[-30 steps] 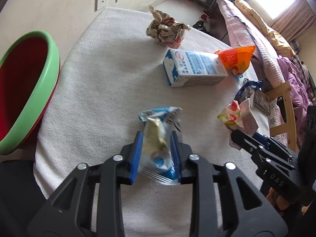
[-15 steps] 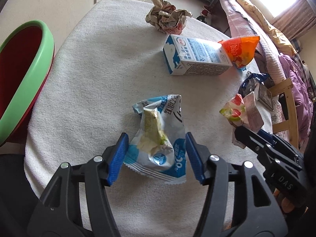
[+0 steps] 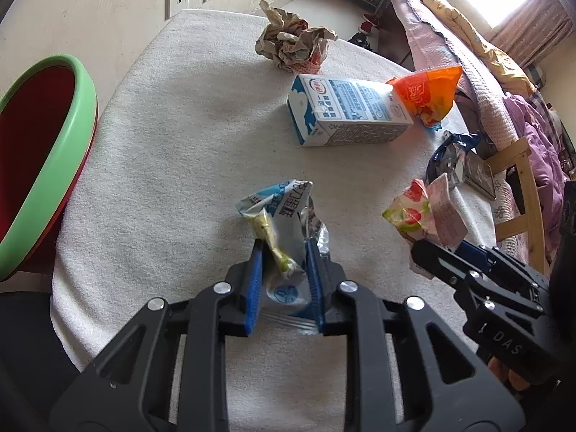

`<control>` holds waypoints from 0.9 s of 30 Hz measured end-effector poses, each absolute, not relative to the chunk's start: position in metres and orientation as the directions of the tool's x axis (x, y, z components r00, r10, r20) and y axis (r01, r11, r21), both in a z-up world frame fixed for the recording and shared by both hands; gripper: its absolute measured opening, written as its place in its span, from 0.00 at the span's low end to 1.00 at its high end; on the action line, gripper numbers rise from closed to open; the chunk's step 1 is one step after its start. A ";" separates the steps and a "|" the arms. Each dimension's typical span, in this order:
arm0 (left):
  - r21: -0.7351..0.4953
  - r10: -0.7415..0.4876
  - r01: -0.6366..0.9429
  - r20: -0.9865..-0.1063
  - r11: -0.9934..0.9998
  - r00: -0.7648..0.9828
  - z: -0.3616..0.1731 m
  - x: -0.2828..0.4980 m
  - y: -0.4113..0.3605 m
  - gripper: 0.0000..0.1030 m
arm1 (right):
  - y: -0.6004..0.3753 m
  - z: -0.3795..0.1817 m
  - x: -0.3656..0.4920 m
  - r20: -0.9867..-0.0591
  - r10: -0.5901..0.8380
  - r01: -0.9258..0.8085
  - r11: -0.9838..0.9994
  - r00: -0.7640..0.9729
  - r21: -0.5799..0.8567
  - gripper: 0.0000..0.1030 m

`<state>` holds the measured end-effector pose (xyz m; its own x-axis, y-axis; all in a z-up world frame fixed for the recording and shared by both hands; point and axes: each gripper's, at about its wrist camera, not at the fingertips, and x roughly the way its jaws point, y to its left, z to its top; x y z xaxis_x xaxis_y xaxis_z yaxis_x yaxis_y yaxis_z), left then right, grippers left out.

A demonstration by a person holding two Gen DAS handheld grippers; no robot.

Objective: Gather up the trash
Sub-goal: 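Carry the white-blue and pink-white wrappers over the red bucket with both grippers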

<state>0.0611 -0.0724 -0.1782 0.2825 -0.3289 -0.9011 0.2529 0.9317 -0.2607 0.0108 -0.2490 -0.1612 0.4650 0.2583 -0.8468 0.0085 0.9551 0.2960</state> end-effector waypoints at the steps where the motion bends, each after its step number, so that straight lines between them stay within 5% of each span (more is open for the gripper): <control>1: -0.260 -0.327 0.250 -0.900 0.933 0.286 -0.177 0.062 -0.071 0.21 | -0.249 -0.161 0.011 -0.847 0.257 0.008 0.955 0.466 0.295 0.39; 27: -0.278 -0.331 0.191 -0.869 0.941 0.368 -0.148 0.064 -0.042 0.19 | -0.223 -0.143 0.012 -0.825 0.298 -0.068 0.950 0.480 0.304 0.39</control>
